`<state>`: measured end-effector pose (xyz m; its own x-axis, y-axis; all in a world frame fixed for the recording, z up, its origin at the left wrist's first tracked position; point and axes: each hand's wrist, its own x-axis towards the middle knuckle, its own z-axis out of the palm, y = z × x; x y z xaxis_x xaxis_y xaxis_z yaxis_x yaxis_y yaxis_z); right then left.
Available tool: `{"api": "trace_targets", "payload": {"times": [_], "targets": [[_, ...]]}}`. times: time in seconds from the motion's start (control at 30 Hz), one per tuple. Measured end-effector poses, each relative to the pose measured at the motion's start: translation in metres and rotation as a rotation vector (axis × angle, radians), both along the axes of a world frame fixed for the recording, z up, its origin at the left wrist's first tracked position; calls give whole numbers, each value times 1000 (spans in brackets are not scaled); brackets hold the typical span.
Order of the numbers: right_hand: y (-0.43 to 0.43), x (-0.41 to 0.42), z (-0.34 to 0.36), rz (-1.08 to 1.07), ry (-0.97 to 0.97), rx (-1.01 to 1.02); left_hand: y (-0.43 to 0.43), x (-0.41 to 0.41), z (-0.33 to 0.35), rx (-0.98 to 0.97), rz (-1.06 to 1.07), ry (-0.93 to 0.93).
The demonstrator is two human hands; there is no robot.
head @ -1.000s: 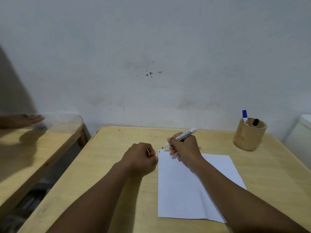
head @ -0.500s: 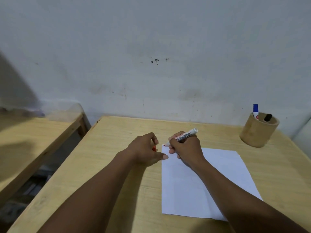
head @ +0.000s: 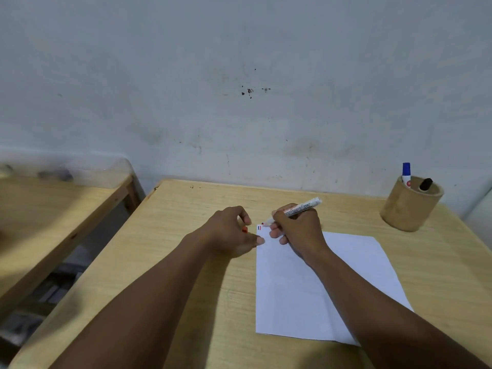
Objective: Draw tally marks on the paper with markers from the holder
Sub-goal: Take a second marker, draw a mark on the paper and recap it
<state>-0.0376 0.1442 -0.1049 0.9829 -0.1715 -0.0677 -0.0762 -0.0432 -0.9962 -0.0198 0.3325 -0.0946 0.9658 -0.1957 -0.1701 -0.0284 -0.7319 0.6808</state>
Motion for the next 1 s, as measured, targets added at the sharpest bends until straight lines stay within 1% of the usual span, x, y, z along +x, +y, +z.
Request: {"api": "trace_targets", "payload": {"times": [0.07, 0.17, 0.27, 0.33, 0.4, 0.47, 0.53, 0.63, 0.73, 0.9, 1.0], "targets": [[-4, 1, 9, -45, 40, 157, 7, 3, 0, -41, -24, -3], [-13, 2, 27, -156, 133, 328, 15, 6, 5, -130, -24, -29], [-33, 7, 52, -221, 113, 529, 7, 8, 25, -408, 54, -31], [-51, 6, 70, -193, 83, 569, -6, 12, 42, -604, 89, -19], [-71, 1, 86, -148, 58, 582, -29, 17, 58, -788, 77, 29], [-89, -6, 98, -114, 27, 582, -58, 21, 69, -914, 55, 99], [-104, -14, 105, -108, -1, 563, -91, 21, 77, -996, 27, 159], [-124, -24, 107, -141, -44, 533, -135, 17, 83, -1076, -21, 227], [-142, -31, 105, -195, -96, 509, -169, 11, 85, -1102, -57, 254], [-166, -35, 102, -216, -135, 433, -202, 9, 84, -1056, -104, 243], [-172, -33, 97, -205, -156, 400, -215, 7, 86, -1015, -84, 205]]}}
